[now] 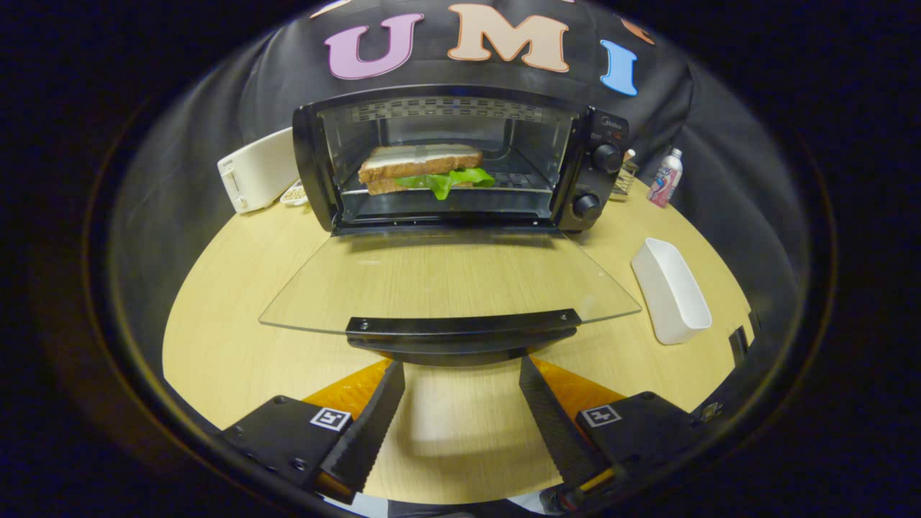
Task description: Open the toaster oven, put the food inside, and close the toaster oven door.
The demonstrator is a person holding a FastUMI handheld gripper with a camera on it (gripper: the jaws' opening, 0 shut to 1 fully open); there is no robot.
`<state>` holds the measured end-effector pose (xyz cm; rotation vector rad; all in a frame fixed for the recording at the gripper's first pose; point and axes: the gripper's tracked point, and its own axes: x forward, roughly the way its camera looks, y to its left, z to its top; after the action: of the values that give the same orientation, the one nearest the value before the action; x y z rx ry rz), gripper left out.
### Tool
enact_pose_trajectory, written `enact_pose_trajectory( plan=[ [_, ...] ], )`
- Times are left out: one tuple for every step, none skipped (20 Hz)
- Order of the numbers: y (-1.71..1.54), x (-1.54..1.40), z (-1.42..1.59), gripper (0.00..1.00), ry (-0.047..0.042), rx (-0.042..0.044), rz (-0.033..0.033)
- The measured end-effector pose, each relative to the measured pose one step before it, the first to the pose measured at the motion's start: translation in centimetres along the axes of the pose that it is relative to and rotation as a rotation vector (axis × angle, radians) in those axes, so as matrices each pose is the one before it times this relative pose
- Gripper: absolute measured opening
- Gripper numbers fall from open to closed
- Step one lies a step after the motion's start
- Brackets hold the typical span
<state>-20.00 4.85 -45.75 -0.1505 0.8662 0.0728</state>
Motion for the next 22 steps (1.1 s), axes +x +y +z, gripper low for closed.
enact_pose_trajectory(
  plan=[
    [0.088, -0.143, 0.554, 1.0, -0.01452, -0.00204, 0.00292],
    [0.088, 0.05, 0.594, 1.0, -0.0162, 0.0001, 0.00764],
    [0.277, -0.039, 0.689, 1.0, -0.01437, 0.00133, 0.00787],
    [0.137, 0.09, 0.557, 1.0, -0.01141, -0.00121, 0.00508],
    [0.224, -0.027, 0.684, 1.0, -0.01216, -0.00384, 0.00277],
    [0.274, -0.013, 0.693, 1.0, -0.01182, -0.00518, 0.0046],
    [0.249, 0.008, 0.625, 1.0, -0.01142, -0.00553, 0.0055],
    [0.179, 0.032, 0.561, 1.0, -0.01063, -0.0045, 0.0031],
    [0.152, 0.14, 0.555, 1.0, -0.0102, -0.00307, 0.00457],
    [0.175, 0.056, 0.548, 1.0, -0.00987, -0.00121, 0.00417],
    [0.176, 0.051, 0.513, 1.0, -0.00986, -0.00051, 0.00493],
    [0.093, 0.085, 0.568, 1.0, -0.01095, -0.00055, 0.00363],
    [0.112, 0.023, 0.536, 1.0, -0.01063, 0.00069, 0.00124],
    [0.015, 0.089, 0.537, 1.0, -0.01045, 0.00242, 0.00201],
    [-0.025, 0.101, 0.511, 1.0, -0.00744, 0.00572, 0.00005],
    [0.068, 0.038, 0.157, 1.0, -0.00078, 0.00451, 0.00308],
    [0.066, 0.073, 0.512, 1.0, -0.00791, 0.00447, 0.00227],
    [-0.012, 0.129, 0.179, 1.0, -0.00271, 0.00513, 0.00015],
    [0.033, 0.14, 0.403, 1.0, -0.00566, 0.00604, 0.00083],
    [0.087, 0.123, 0.3, 1.0, -0.00499, 0.00647, 0.00131],
    [0.056, 0.109, 0.409, 1.0, -0.00597, 0.00638, 0.00114],
    [-0.102, 0.247, 0.368, 1.0, -0.00756, 0.00695, 0.00114]
  ],
)
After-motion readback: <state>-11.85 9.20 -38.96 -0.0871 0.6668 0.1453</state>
